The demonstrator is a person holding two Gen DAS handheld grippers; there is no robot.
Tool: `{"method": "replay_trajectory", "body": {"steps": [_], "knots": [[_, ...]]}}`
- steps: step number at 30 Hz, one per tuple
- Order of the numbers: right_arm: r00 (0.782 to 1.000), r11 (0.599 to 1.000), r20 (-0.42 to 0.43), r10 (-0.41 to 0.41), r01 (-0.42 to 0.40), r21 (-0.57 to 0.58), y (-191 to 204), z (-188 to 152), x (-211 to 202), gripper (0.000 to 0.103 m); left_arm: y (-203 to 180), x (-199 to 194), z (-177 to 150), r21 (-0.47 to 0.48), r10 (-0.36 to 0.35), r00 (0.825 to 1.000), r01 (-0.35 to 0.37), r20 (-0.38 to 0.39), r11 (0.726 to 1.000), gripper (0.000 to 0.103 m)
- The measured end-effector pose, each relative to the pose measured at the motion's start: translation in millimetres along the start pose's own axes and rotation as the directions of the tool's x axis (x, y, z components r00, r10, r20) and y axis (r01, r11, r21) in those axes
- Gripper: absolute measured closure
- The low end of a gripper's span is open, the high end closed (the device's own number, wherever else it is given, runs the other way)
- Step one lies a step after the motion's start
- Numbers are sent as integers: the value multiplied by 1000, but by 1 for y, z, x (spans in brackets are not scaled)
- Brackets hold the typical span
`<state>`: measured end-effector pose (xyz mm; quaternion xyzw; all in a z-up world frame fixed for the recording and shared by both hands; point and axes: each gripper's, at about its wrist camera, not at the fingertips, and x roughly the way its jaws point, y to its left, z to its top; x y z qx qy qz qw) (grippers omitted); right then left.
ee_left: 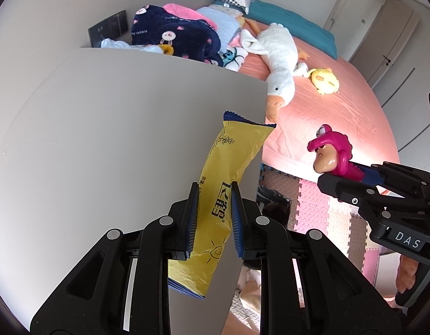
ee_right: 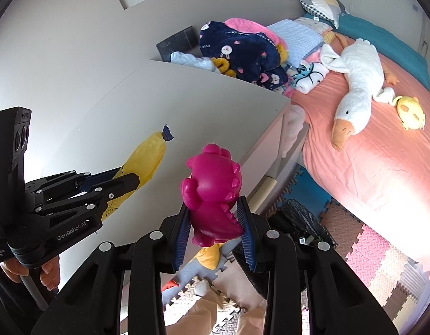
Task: Collect trash
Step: 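Carry the pink toy and yellow packet over the black bin with both tools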
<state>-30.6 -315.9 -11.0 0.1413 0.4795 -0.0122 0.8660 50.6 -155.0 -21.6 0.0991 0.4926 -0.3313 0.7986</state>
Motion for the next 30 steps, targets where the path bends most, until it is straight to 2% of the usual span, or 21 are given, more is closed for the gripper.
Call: {"method": "replay_trajectory", "body": {"steps": [16,30], "knots": [[999,995,28,-46,43,86,-56,-22,-30,68,-65,8,2,91,-51,999,52,-17,994,82],[994,986,48,-93,86,140,-95,-34,-52,68,-113,15,9,178,-98,995,101,-27,979,82]]}}
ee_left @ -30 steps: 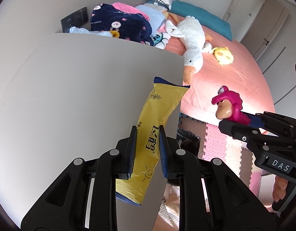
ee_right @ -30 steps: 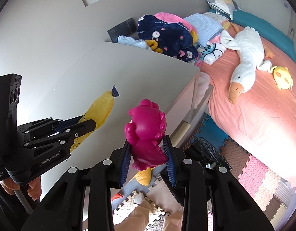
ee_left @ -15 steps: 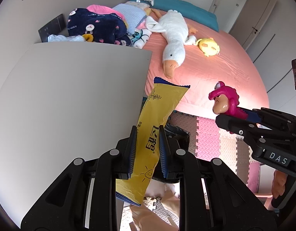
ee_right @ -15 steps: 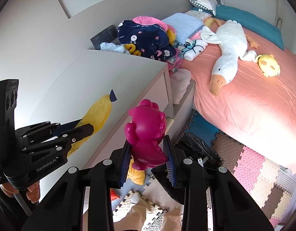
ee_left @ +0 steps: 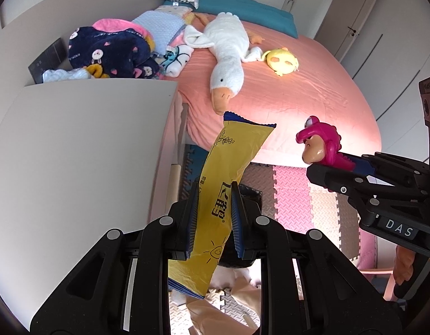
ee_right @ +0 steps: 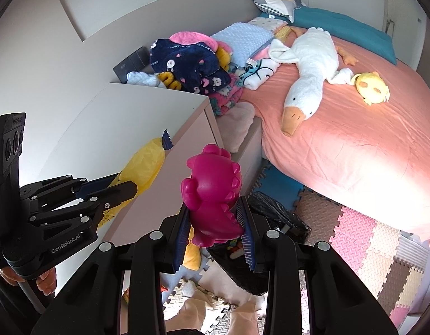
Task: Collect trash
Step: 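Carry the pink toy and yellow packet over the black bin with both tools, then open both tools over the black bin to drop the toy and packet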
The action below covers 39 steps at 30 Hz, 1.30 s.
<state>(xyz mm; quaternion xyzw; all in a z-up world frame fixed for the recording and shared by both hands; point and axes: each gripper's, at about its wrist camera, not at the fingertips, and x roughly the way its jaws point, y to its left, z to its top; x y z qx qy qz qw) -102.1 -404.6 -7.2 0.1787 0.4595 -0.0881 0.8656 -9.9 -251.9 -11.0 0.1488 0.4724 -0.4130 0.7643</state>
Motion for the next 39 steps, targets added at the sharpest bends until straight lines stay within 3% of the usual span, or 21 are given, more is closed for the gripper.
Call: {"method": "replay_trajectory", "body": {"steps": [20,36,37,38,39], "knots": [[998,991,8,-58,57,120,-62,-10,-14,68,-57,30,17,113,-61,996,68,-62,991,82],[998,989,9,-68,66,131,-67,-11,-15,68,-60,34,17,125,-75,995,83,-72,989,80],[997,989,18,-76,73,130,-67,-10,-16,65,-59,32,17,129,-64,996,72,-61,989,77],[996,989,28,-89,85,125,-65,-10,-18,58,-59,31,17,132,-45,998,52,-53,990,48],[993,988,45,-107,101,117,-64,-9,-21,42,-58,30,16,135,-19,999,24,-37,991,8]]}}
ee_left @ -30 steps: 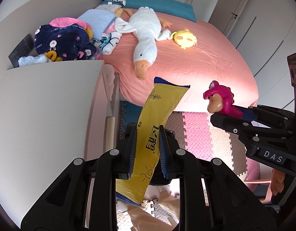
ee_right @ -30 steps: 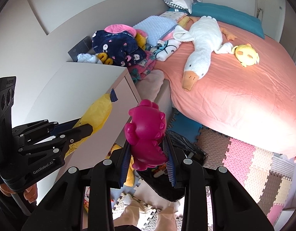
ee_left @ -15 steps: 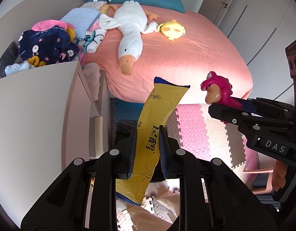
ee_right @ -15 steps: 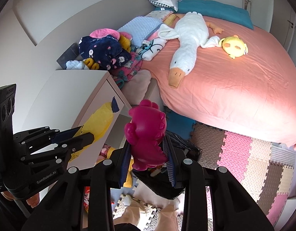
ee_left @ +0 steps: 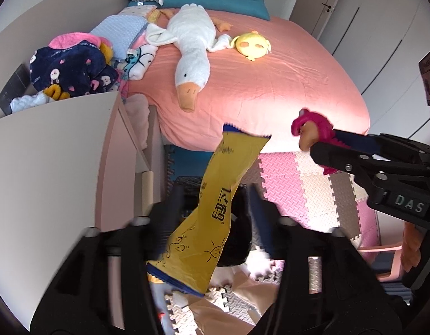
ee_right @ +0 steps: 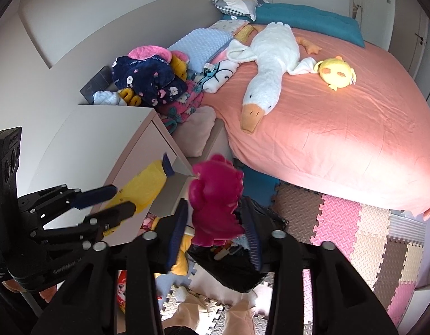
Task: Collect trash
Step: 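Open both tools over the black bin to drop the toy and packet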
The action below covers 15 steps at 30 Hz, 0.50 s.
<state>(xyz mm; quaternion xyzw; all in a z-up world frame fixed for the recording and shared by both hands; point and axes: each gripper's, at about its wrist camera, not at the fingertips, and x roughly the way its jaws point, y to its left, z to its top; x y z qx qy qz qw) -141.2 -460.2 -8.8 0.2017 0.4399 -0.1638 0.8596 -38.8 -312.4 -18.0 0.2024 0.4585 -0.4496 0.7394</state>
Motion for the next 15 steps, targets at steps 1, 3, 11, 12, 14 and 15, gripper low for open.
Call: {"method": "replay_trajectory", "body": {"steps": [1,3,11,12,14,15], "knots": [[999,1000,26,-18,18,-7,1,0,-4,34,1,-4,-1,0,37,999,-37,36,999,7],[997,999,58,-42,43,-19,4,1,-10,34,2,-7,-4,11,66,997,-67,50,998,6],[998,999,54,-36,38,-30,6,3,-12,34,12,-8,-7,-27,87,995,-86,38,996,6],[998,999,53,-36,38,-30,6,3,-12,34,12,-9,-8,-27,90,995,-89,39,996,6],[998,999,49,-33,35,-33,7,4,-11,34,11,-11,-9,-27,92,995,-91,43,995,6],[998,999,48,-33,35,-35,8,3,-11,34,11,-11,-9,-29,93,995,-92,43,995,6]]}}
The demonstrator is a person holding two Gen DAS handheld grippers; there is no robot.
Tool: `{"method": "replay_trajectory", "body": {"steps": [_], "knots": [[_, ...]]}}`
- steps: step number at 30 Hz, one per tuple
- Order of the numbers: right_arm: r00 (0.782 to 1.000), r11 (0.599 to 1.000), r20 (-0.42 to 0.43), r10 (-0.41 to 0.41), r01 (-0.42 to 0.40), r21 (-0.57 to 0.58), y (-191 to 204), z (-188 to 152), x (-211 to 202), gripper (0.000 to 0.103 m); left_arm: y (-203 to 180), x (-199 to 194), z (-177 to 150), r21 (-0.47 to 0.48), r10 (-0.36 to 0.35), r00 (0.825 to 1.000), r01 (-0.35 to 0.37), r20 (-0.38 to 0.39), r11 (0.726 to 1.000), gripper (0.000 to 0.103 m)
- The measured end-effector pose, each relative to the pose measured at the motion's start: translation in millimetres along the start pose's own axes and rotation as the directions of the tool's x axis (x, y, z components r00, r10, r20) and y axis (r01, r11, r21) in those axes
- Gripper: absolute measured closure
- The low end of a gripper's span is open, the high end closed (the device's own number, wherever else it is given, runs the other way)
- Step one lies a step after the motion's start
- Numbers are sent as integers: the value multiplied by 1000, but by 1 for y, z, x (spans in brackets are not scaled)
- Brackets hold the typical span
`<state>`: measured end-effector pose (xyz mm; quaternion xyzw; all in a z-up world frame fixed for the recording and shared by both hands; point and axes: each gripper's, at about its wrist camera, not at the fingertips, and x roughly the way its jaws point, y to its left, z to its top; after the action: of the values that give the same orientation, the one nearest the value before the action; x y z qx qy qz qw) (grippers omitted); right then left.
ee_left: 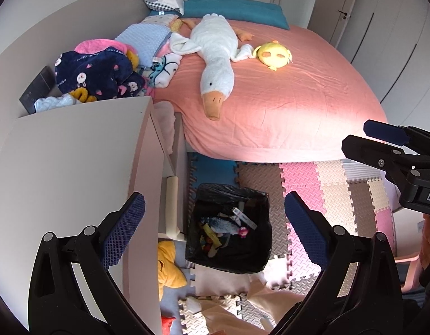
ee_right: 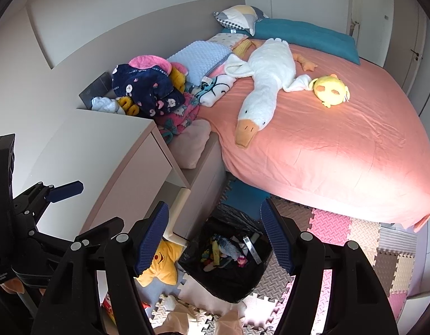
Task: Collect trash
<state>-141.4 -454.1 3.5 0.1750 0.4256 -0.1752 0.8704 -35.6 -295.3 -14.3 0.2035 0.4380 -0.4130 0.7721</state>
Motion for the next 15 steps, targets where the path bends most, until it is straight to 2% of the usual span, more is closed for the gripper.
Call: {"method": "replay_trajectory", "body": {"steps": [15], "knots": [[1000,1000,-6,13,-13,6,2,-2,2,34,3,2,0,-15,17,1000,-17,-8,1000,6]]}}
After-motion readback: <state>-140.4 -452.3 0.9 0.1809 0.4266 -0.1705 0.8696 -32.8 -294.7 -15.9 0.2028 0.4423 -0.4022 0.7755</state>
